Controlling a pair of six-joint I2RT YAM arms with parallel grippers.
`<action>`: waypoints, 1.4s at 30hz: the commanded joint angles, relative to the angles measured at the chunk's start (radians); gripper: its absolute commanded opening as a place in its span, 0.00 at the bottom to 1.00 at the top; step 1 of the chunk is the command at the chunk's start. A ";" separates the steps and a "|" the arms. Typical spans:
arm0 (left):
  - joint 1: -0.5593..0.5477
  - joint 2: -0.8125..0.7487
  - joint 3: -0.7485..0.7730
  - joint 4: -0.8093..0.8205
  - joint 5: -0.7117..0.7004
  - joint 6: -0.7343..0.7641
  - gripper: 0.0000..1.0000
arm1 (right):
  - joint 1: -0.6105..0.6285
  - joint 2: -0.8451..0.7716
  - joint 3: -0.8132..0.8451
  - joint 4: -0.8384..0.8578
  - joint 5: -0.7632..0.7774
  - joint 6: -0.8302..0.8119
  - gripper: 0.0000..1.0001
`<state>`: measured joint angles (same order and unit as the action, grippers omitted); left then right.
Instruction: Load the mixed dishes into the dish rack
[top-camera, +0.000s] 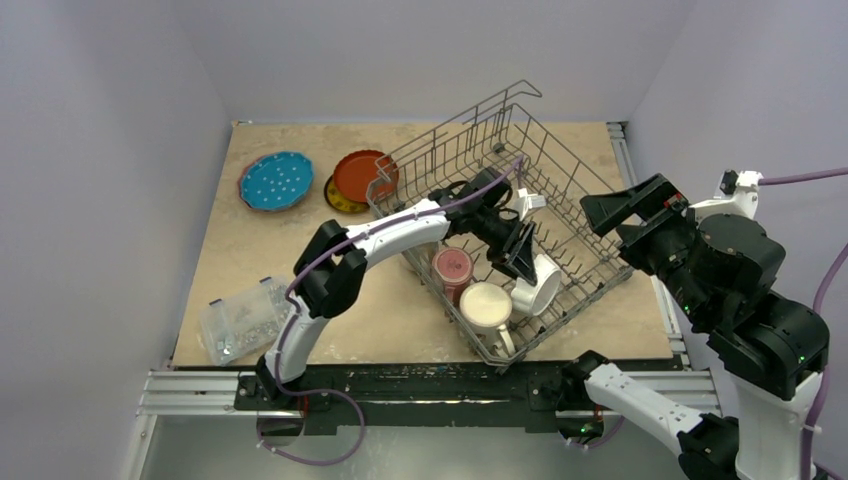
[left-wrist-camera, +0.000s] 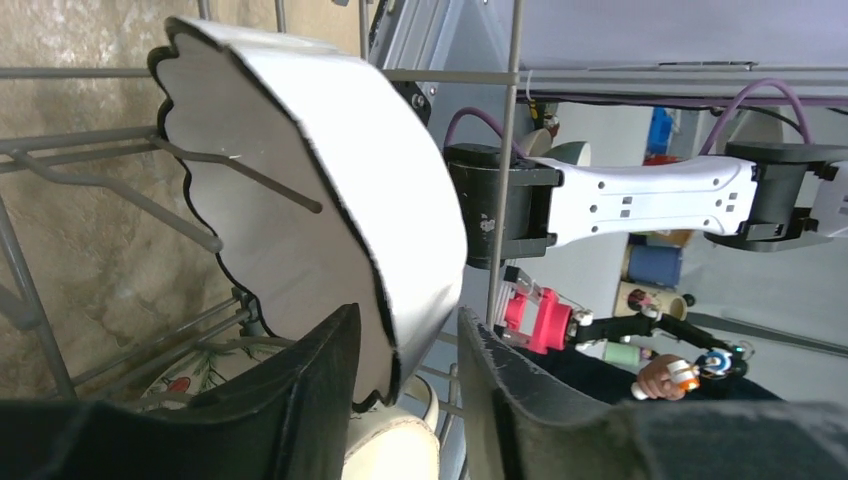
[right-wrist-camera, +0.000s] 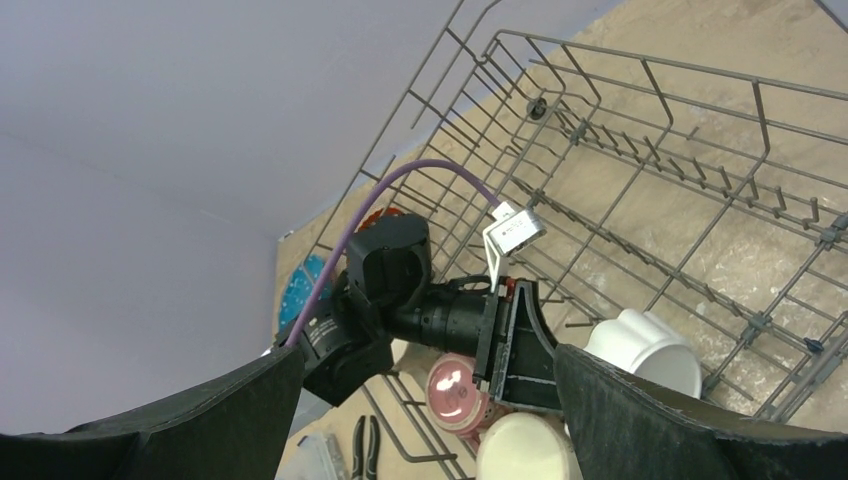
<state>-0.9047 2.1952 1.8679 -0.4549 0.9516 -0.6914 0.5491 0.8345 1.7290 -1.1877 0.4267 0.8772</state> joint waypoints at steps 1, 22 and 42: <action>-0.009 -0.088 -0.005 0.067 -0.054 0.009 0.34 | 0.003 -0.005 -0.010 0.034 -0.007 -0.003 0.98; -0.038 0.000 0.090 0.052 0.045 -0.119 0.00 | 0.003 -0.020 -0.009 0.035 -0.002 -0.014 0.98; 0.088 -0.289 0.082 0.303 -0.173 -0.587 0.00 | 0.003 0.009 -0.094 0.055 -0.119 -0.306 0.98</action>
<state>-0.9024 2.1464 1.8969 -0.3401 0.7868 -1.0943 0.5491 0.8352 1.6634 -1.1942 0.3908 0.7158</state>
